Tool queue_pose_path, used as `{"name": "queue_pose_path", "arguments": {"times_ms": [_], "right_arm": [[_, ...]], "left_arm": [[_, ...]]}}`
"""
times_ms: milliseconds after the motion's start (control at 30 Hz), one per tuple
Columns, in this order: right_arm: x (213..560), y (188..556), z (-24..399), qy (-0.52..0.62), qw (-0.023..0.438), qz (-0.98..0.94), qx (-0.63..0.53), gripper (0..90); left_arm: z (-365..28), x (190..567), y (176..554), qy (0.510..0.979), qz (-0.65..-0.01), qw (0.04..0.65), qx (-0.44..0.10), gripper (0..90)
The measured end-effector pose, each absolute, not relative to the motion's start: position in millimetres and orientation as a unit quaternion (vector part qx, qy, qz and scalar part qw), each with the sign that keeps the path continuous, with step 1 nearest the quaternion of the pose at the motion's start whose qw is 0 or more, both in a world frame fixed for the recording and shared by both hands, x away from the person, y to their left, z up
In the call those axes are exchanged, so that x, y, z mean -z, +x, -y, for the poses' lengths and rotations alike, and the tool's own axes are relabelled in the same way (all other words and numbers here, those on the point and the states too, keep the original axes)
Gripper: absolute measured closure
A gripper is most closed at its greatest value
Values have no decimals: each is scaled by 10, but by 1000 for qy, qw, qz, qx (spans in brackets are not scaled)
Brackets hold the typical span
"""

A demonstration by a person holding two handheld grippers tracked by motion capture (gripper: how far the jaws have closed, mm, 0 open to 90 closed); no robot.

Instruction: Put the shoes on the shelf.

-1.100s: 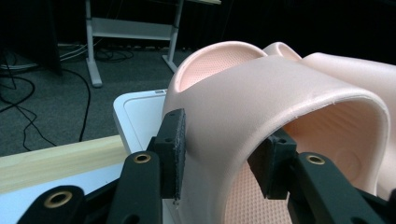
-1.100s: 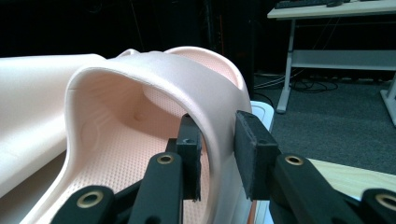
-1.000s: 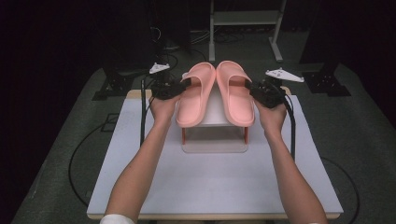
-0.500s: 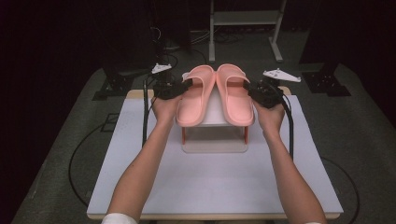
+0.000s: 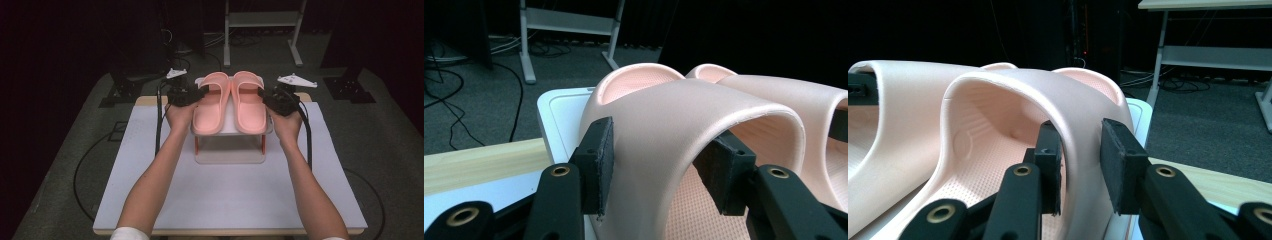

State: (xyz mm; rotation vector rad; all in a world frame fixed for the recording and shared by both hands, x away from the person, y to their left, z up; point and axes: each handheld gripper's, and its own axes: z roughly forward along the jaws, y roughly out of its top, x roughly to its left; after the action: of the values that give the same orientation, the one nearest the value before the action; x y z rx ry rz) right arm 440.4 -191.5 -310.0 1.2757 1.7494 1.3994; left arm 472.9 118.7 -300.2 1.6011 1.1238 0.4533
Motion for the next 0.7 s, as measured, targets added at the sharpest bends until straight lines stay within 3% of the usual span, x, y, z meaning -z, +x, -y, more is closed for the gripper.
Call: {"name": "queue_pose_path", "arguments": {"times_ms": [700], "right_arm": [[3104,4454,1882,470,274,-656,-524,697]], "left_arm": [[-1124,3005,4770,673,-466,543,-188,483]]}}
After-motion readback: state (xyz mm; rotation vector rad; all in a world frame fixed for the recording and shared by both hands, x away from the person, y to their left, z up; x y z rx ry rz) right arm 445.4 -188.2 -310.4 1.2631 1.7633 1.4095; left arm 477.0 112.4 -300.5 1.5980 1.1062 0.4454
